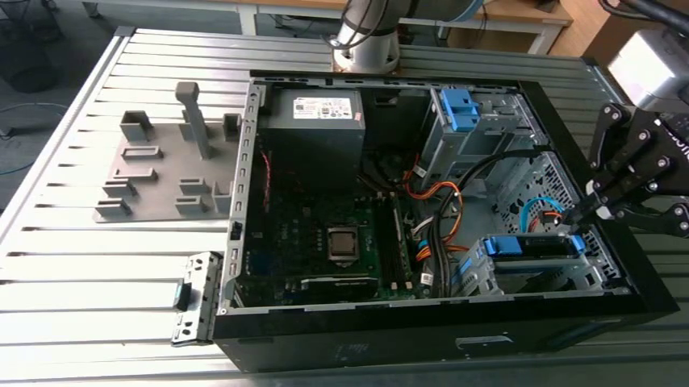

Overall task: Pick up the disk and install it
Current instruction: 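Insert the disk into the insertion slot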

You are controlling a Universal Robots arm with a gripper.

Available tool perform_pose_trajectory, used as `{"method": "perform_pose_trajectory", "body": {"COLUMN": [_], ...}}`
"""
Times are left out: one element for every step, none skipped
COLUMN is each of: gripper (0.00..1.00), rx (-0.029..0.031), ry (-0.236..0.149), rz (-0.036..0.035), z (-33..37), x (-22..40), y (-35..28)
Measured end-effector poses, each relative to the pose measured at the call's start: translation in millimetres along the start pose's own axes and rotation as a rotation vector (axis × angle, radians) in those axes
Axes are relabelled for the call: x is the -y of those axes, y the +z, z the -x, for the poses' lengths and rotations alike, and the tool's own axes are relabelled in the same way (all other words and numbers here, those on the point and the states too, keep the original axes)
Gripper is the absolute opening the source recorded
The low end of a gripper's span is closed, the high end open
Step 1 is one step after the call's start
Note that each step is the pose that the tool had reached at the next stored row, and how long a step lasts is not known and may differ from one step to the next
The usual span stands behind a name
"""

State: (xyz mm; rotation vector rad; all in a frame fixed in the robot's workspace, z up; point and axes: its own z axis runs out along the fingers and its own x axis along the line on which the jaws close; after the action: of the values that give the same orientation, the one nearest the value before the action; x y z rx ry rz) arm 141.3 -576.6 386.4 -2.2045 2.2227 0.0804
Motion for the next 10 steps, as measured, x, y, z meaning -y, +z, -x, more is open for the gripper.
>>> {"method": "perform_pose_trajectory", "body": {"gripper": [0.11,0.11,0.11,0.11,0.11,0.11,0.11,0.11,0.11,0.11], "rx": [0.0000,-0.0001,-0.0002,-0.0003,-0.0005,-0.0006,-0.0006,-0.0007,-0.0007,-0.0007], "ry": [0.000,0.000,0.000,0.000,0.000,0.000,0.000,0.000,0.000,0.000], "rz": [0.0009,0.0019,0.0026,0.0032,0.0039,0.0046,0.0051,0.0057,0.0064,0.0070], "z": [0.3,0.6,0.9,1.3,1.7,2.0,2.3,2.6,2.9,3.5], "x": [3.0,6.0,8.7,10.9,13.2,15.3,16.9,18.5,20.4,22.2], "y": [1.2,2.2,3.0,3.7,4.5,5.3,5.9,6.3,6.9,7.4]}}
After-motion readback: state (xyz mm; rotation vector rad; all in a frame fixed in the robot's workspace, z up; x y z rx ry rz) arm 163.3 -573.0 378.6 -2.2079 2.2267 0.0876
